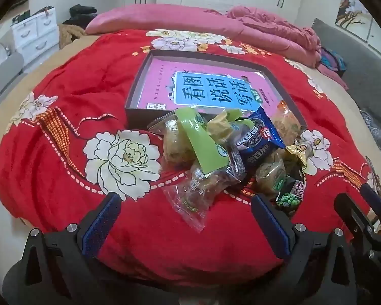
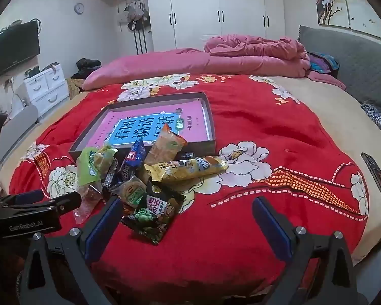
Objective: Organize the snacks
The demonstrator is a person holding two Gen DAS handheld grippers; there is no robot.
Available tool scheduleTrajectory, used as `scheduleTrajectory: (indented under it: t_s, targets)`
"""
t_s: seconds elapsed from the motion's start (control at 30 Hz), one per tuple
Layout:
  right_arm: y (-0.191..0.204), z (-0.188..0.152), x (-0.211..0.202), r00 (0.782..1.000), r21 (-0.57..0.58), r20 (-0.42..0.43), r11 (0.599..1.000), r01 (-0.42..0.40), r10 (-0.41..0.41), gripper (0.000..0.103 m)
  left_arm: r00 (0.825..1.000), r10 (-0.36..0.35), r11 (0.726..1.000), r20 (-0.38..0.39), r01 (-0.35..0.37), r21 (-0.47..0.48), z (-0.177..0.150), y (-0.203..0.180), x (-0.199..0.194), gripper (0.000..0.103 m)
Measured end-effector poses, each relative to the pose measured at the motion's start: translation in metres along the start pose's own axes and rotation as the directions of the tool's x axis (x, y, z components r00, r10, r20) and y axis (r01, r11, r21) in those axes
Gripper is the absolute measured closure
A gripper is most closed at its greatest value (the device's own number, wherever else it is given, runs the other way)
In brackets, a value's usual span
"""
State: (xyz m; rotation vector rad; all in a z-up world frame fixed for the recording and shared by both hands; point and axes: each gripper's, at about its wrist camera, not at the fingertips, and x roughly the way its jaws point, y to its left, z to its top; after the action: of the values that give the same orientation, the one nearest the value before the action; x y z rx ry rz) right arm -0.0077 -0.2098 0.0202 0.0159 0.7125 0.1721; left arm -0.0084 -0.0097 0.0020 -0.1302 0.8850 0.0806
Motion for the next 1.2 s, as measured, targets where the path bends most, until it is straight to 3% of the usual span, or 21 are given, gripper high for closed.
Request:
scheduleTrajectory:
  t_s: [0.23, 1.2]
  targets:
    - [0.005, -0.002, -0.001, 1.0, -0.035, -0.015, 0.999, -0.006, 0.005, 0.001, 0.999, -0.018, 1.0, -0.037, 0.017, -0.023, 0.005, 0.004, 0.008, 0.001]
    - [0.007, -0.003, 0.0, 1.0, -0.029, -0.012, 0.999, -0.024, 0.023, 0.001, 0.999, -0.035, 0.999, -0.019, 0.035, -0.012, 0.005, 0.006, 0.002, 0.001]
